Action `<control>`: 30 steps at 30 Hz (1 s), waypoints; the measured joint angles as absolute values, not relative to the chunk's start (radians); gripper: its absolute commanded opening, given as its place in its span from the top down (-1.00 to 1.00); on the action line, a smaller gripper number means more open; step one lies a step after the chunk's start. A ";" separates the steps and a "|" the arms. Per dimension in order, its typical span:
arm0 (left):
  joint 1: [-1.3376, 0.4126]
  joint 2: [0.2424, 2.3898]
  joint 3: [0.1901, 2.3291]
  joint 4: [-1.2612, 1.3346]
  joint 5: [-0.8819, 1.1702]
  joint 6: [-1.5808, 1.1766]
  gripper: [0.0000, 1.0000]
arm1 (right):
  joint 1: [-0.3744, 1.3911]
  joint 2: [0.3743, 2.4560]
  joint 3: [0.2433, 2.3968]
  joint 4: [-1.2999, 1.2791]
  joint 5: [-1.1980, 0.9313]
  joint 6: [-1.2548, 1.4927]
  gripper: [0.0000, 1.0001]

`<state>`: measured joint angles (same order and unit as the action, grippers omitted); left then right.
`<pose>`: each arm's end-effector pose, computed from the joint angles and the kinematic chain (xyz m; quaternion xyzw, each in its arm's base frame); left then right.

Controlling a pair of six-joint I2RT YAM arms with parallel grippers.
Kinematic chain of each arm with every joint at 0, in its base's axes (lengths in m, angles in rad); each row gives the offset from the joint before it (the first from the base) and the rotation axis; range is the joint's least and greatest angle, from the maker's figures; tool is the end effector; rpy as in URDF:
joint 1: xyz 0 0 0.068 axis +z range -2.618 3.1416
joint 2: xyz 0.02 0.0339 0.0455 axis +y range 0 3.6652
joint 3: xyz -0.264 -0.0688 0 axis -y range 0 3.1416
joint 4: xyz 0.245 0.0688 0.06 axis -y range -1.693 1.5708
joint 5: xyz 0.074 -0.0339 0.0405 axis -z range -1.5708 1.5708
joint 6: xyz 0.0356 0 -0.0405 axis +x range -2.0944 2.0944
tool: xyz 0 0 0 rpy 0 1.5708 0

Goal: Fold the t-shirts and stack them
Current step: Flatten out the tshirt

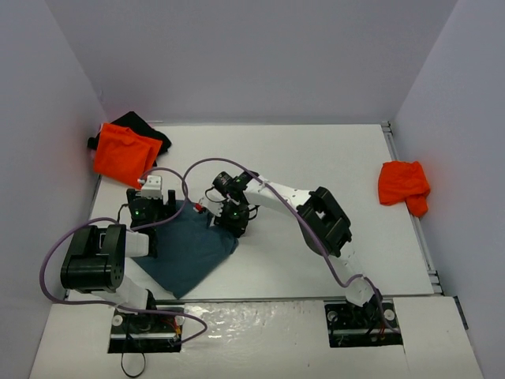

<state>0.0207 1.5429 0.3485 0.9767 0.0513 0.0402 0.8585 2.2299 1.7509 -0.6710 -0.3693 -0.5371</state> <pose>0.2654 0.0037 0.1479 0.0237 0.7793 -0.0009 0.6262 0.2978 0.3645 0.1647 -0.6471 0.7120 0.2101 0.1739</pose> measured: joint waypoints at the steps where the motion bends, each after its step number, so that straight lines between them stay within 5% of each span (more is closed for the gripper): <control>1: 0.021 1.543 0.349 0.977 0.051 0.040 -0.94 | 0.858 2.226 1.744 -0.671 -0.363 -0.537 0.43; 30: 0.021 1.543 0.349 0.976 0.051 0.040 -0.94 | 0.839 2.158 1.675 -0.725 -0.384 -0.557 0.30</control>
<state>0.0208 1.5429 0.3492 0.9764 0.0511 0.0399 0.8390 2.1580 1.6752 -0.7250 -0.3837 -0.5574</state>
